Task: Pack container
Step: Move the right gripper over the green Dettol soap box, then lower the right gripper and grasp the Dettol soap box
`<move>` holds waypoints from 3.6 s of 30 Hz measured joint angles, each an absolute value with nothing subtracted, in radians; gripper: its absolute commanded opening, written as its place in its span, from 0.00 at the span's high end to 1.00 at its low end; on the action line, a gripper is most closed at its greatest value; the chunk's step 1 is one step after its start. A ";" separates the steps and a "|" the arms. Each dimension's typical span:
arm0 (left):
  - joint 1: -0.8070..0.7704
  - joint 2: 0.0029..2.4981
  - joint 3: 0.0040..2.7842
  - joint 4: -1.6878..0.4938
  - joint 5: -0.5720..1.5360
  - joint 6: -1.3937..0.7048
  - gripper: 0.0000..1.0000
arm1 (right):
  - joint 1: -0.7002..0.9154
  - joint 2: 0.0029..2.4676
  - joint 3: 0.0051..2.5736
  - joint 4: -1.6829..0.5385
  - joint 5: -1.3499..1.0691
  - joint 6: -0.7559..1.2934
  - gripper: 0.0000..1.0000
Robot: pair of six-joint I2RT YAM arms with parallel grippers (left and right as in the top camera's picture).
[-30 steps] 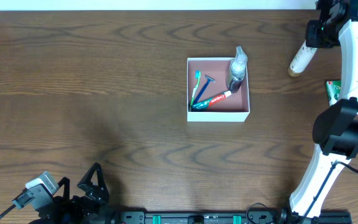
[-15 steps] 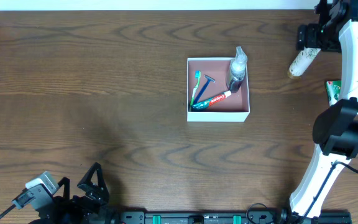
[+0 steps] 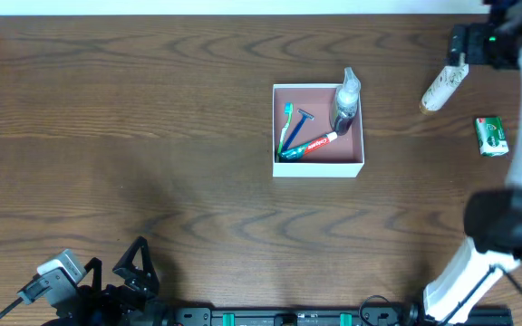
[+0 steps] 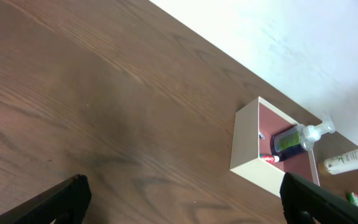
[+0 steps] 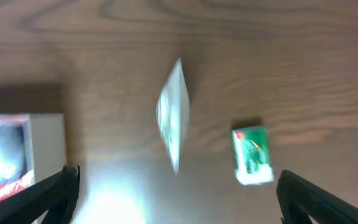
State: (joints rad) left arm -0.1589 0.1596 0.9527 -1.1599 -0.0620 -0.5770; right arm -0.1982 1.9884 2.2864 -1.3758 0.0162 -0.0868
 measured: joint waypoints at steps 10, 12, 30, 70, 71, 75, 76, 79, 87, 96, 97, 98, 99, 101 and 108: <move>-0.159 0.160 0.953 -1.159 -0.062 -0.577 0.02 | -0.347 1.853 2.298 -1.533 -0.026 -0.226 0.02; -0.159 0.160 0.953 -1.159 -0.062 -0.577 0.02 | -0.368 1.864 2.266 -1.498 -0.037 -0.244 0.01; -0.159 0.160 0.953 -1.159 -0.062 -0.577 0.02 | -0.500 1.903 1.831 -1.129 0.018 -0.283 0.01; -0.159 0.160 0.953 -1.159 -0.062 -0.577 0.02 | -0.519 2.072 1.507 -0.646 -0.106 -0.522 0.01; -0.159 0.160 0.953 -1.159 -0.062 -0.577 0.02 | -0.519 2.072 1.507 -0.643 -0.107 -0.522 0.01; -0.159 0.160 0.953 -1.159 -0.062 -0.577 0.02 | -0.524 2.087 1.507 -0.642 -0.112 -0.515 0.01; -0.159 0.160 0.953 -1.159 -0.062 -0.577 0.02 | -0.528 2.096 1.507 -0.642 -0.114 -0.514 0.01; -0.159 0.160 0.953 -1.159 -0.062 -0.577 0.02 | -0.540 2.125 1.507 -0.642 -0.113 -0.507 0.01; -0.159 0.160 0.953 -1.159 -0.062 -0.577 0.02 | -0.543 2.143 1.504 -0.640 -0.113 -0.502 0.07; -0.159 0.160 0.953 -1.159 -0.062 -0.577 0.02 | -0.543 2.143 1.504 -0.639 -0.115 -0.498 0.18; -0.159 0.160 0.953 -1.159 -0.062 -0.577 0.02 | -0.543 2.143 1.504 -0.638 -0.115 -0.499 0.20; -0.159 0.160 0.953 -1.159 -0.062 -0.577 0.02 | -0.543 2.143 1.504 -0.638 -0.116 -0.498 0.21; -0.159 0.160 0.953 -1.159 -0.062 -0.577 0.02 | -0.543 2.143 1.504 -0.638 -0.116 -0.498 0.21; -0.159 0.160 0.953 -1.159 -0.062 -0.577 0.02 | -0.543 2.143 1.504 -0.639 -0.116 -0.497 0.24; -0.159 0.160 0.953 -1.159 -0.062 -0.577 0.02 | -0.543 2.143 1.504 -0.639 -0.117 -0.493 0.51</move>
State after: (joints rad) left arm -0.1589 0.1596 0.9527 -1.1595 -0.0624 -0.5770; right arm -0.5434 2.1426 1.5040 -0.6392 -0.1165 -0.4934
